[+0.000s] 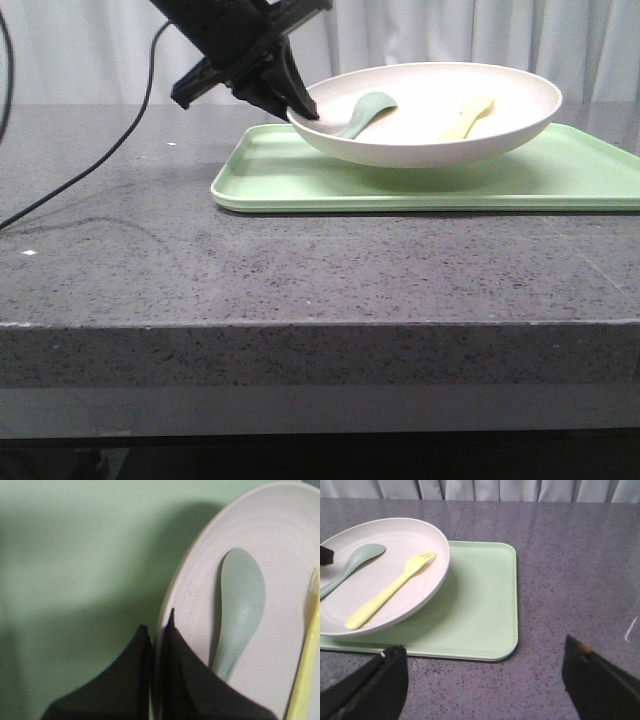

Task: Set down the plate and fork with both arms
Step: 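Lift the plate with the left gripper and lower it onto the green tray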

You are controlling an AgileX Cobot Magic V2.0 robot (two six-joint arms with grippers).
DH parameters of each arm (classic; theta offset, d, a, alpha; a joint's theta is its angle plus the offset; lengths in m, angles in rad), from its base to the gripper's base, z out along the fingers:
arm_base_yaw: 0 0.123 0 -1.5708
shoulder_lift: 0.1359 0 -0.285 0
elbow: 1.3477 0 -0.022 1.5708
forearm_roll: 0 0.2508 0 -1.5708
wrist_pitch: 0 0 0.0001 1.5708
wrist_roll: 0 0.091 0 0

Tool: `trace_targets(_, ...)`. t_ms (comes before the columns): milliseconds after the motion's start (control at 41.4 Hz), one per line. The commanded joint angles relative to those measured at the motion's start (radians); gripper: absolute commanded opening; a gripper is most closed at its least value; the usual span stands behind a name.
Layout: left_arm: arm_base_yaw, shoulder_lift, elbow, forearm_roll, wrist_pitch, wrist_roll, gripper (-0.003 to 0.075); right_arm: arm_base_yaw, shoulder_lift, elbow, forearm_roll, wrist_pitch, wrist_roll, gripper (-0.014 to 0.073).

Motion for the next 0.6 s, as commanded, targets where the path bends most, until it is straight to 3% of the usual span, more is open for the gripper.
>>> trace_targets(0,-0.01,-0.017,-0.094,-0.039,-0.017,-0.048,-0.0018,0.0,0.007,-0.035,0.003,-0.07,-0.005,0.0645)
trace_targets(580,-0.043,0.02,-0.114,0.025,-0.047,-0.148,-0.0015,0.023,0.007,-0.035,0.003,-0.07,-0.005,0.0645)
